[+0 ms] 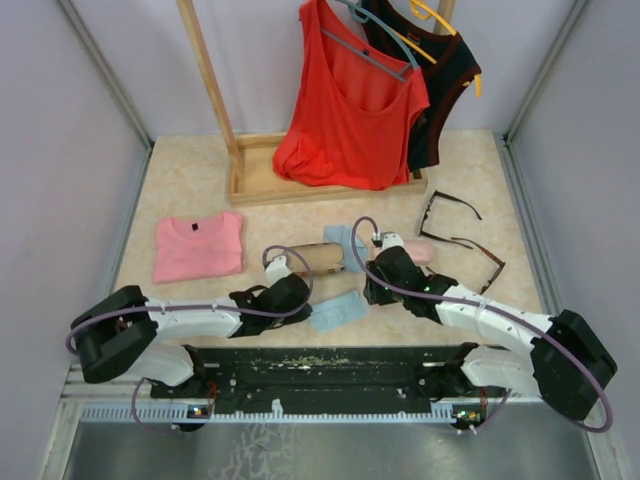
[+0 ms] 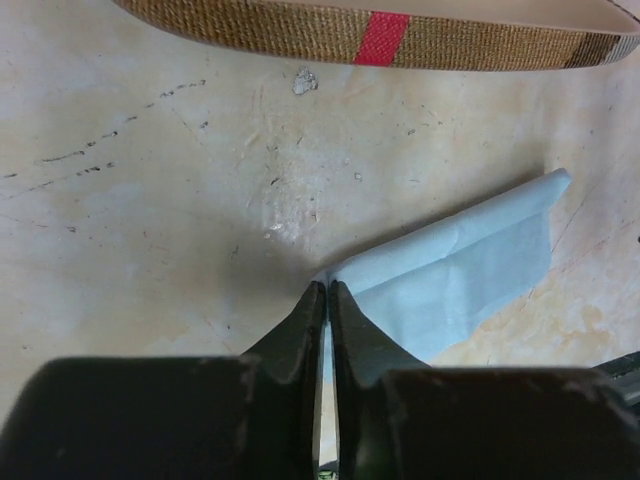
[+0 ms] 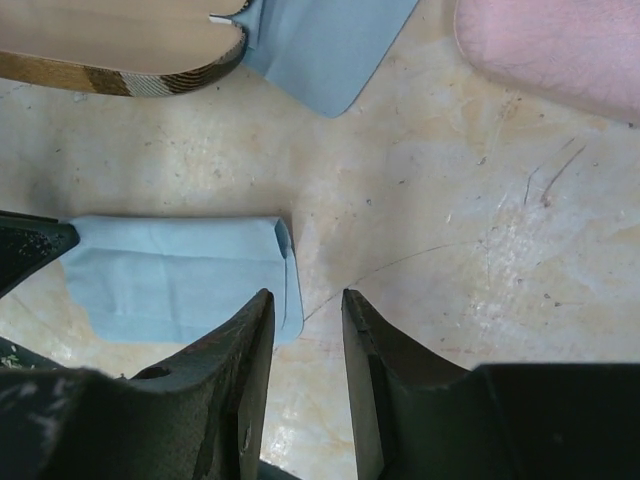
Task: Organize the sunglasses
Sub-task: Pick up the glasses cleaning cloth from the center of the board.
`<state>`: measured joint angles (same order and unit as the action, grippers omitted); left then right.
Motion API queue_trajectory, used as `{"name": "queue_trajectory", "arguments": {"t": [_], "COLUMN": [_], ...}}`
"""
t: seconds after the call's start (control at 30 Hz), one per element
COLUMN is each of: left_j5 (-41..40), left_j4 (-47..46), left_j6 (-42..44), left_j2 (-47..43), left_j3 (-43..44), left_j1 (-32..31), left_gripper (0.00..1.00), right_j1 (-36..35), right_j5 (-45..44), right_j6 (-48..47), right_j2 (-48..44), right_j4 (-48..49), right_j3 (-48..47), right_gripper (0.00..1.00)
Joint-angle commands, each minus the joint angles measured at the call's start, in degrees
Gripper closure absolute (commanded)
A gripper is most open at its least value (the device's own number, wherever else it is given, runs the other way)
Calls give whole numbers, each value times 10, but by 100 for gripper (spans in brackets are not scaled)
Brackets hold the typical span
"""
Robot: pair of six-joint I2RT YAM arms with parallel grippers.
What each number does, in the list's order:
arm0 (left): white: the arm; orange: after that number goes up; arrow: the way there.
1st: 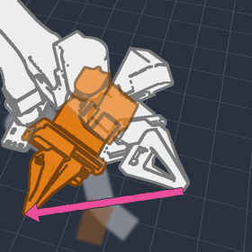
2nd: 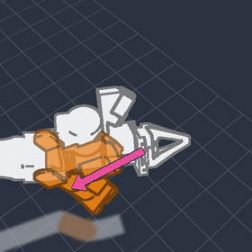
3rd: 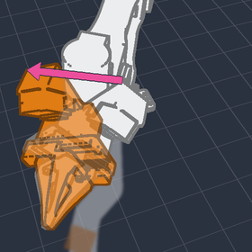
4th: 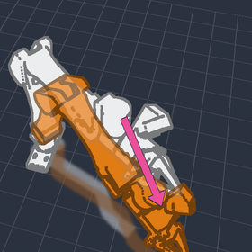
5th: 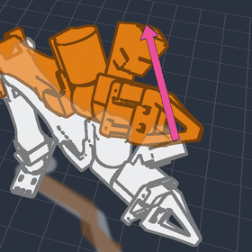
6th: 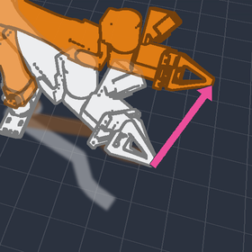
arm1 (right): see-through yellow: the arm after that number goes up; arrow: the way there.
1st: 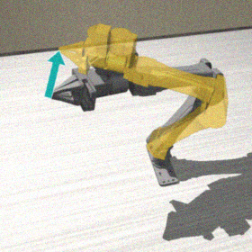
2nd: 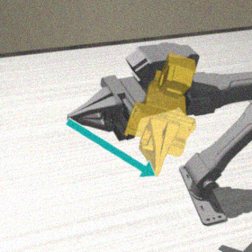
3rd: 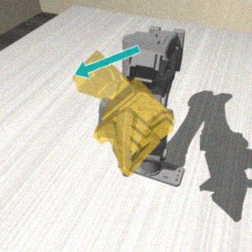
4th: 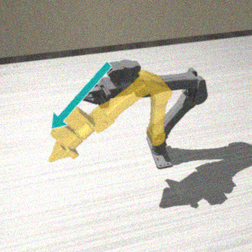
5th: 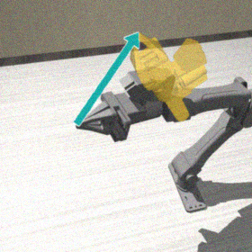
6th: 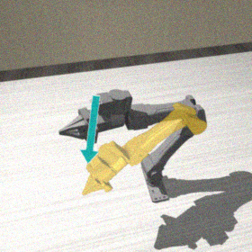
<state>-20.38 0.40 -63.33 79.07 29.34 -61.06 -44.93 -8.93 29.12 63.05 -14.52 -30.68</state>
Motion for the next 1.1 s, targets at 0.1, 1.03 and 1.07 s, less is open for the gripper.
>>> {"name": "queue_trajectory", "arguments": {"t": [0.1, 1.03, 1.07], "left_j5": [5, 16, 16], "left_j4": [16, -3, -3], "left_j6": [27, 41, 42], "left_j2": [16, 21, 20], "left_j3": [-14, -16, -17], "left_j1": [-5, -5, -5], "left_gripper": [99, 100, 100], "right_j1": [54, 75, 75], "right_j5": [105, 150, 150], "right_j6": [3, 30, 29], "right_j2": [43, 168, 168], "right_j4": [114, 144, 145], "right_j3": [13, -5, -5], "right_gripper": [61, 78, 80]}}
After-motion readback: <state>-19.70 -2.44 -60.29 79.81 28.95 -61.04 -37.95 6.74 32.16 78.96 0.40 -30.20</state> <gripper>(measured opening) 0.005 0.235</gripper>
